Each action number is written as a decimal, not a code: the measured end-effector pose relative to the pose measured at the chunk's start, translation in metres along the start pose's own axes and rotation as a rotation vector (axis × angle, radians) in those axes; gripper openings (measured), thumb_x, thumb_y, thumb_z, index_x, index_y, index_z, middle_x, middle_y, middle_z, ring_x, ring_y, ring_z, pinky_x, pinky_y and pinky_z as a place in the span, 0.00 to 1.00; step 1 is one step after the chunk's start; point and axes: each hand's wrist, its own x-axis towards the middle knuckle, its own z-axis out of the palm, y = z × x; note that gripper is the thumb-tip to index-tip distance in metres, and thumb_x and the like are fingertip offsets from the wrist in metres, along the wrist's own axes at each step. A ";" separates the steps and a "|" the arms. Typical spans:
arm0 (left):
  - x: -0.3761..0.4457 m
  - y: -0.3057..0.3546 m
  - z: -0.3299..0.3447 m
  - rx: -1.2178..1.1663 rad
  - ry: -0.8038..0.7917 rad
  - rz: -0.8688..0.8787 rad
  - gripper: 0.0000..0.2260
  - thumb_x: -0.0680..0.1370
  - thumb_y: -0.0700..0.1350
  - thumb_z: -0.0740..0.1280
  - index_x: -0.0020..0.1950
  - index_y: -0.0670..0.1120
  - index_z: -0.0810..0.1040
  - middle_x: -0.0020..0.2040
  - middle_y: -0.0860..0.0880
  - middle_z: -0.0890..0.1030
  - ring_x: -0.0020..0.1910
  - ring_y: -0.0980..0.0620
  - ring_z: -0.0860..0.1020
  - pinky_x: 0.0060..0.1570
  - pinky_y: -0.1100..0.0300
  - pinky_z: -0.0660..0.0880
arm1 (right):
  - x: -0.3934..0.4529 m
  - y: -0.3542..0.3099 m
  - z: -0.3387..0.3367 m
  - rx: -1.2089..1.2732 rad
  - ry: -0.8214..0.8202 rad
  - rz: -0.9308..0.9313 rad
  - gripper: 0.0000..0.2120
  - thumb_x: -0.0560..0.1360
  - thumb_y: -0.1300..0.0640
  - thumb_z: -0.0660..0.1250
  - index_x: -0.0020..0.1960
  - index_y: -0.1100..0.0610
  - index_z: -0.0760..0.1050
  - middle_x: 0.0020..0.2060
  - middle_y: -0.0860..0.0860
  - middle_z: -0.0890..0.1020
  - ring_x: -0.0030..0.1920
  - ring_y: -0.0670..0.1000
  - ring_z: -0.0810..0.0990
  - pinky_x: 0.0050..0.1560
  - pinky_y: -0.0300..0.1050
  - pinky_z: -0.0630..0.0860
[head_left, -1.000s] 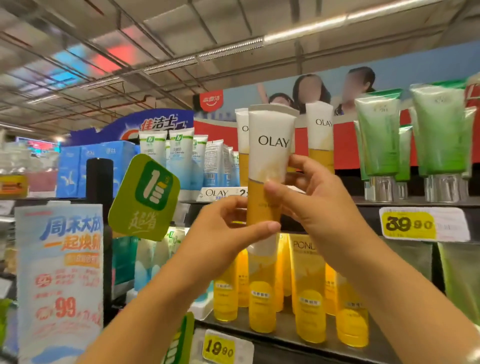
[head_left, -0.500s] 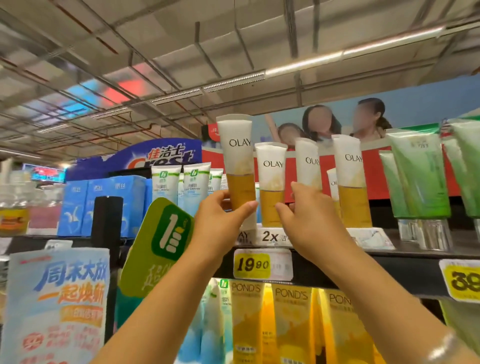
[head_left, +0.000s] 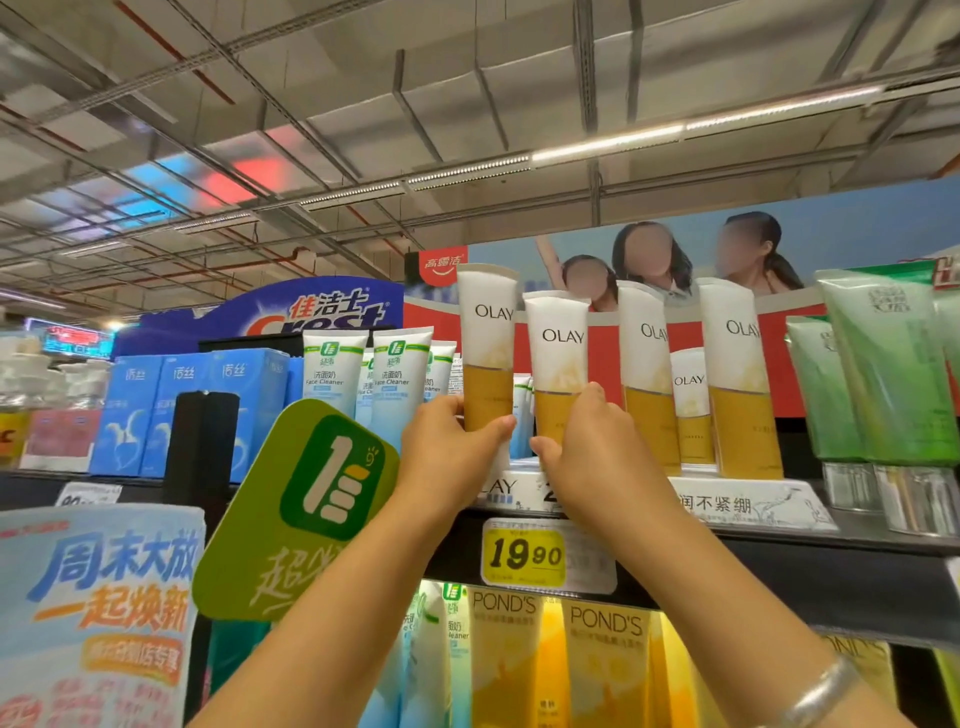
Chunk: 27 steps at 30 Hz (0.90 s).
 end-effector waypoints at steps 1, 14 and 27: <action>0.000 0.000 0.000 0.005 -0.005 -0.007 0.06 0.74 0.47 0.70 0.49 0.47 0.80 0.42 0.49 0.81 0.40 0.54 0.76 0.39 0.60 0.72 | 0.000 0.000 0.000 0.000 0.008 -0.001 0.31 0.77 0.52 0.65 0.71 0.65 0.56 0.60 0.60 0.73 0.57 0.58 0.76 0.44 0.42 0.67; 0.000 0.003 0.006 0.092 0.037 -0.010 0.16 0.74 0.47 0.70 0.59 0.45 0.72 0.46 0.50 0.77 0.46 0.51 0.76 0.42 0.60 0.71 | 0.002 -0.003 0.000 -0.016 0.013 0.027 0.31 0.75 0.51 0.67 0.69 0.66 0.57 0.59 0.61 0.75 0.56 0.61 0.77 0.45 0.47 0.71; 0.001 0.000 0.004 0.256 0.027 -0.010 0.11 0.75 0.49 0.68 0.51 0.45 0.72 0.45 0.49 0.76 0.46 0.48 0.77 0.40 0.58 0.71 | 0.004 -0.009 -0.002 -0.021 -0.001 0.057 0.30 0.76 0.57 0.66 0.70 0.67 0.56 0.61 0.62 0.74 0.59 0.62 0.75 0.46 0.47 0.69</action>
